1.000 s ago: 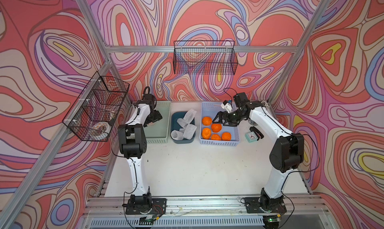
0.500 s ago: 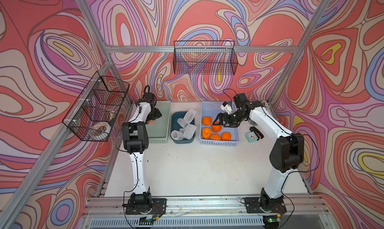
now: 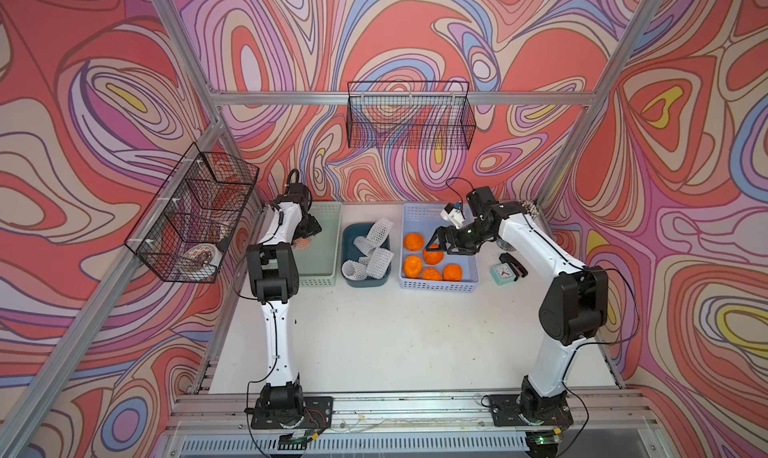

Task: Remove foam nets from oranges
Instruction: Pick up the orange from the basket.

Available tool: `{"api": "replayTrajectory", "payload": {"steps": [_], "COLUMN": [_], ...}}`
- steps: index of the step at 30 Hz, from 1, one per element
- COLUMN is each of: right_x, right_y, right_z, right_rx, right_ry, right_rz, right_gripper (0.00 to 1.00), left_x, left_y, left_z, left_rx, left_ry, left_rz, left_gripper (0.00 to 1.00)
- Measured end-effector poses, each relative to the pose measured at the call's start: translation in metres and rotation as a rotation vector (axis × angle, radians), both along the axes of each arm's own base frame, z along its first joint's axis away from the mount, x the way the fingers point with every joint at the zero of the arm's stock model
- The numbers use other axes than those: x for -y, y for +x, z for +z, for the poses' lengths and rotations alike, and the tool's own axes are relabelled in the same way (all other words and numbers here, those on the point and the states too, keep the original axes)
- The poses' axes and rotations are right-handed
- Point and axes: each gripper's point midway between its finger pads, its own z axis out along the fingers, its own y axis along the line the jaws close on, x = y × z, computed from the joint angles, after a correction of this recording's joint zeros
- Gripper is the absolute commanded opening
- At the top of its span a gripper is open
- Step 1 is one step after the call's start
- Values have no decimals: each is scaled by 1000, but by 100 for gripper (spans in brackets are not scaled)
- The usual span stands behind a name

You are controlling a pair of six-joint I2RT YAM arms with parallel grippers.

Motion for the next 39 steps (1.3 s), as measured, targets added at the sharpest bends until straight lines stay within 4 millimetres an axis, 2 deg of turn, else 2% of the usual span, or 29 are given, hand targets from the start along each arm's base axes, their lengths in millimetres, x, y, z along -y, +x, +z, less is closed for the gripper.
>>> {"api": "replayTrajectory", "payload": {"steps": [5,10,18,23,26,33,39], "right_x": [0,1,2,3,3,1,-3], "right_y": [-1,-2,-4,-4,-4,-1,-1], "right_z": [-1,-3,-7,-8,-8,-6,-2], "right_rx": [-6,-11,-22,-21,-21,-16,-18], "right_ry": [-2,-4,-13,-16,-17,-1,26], "right_rz": [0,0,-2,-4,-5,-11,-13], "right_gripper": [98,98,98,98,98,98,98], "left_x": [-4,-8,-10,-5,1,18,49], "left_y": [-4,-8,-9,-20,-29,-48,-70], "left_z": [-10,-16,-16,-11,3,60,89], "left_rx": [-37,-62,-65,-66,-45,82,157], "left_ry": [8,7,4,-19,-44,-101,-169], "left_rz": [5,4,-21,-43,-54,-74,-100], "left_gripper": [77,67,62,61,61,61,61]}}
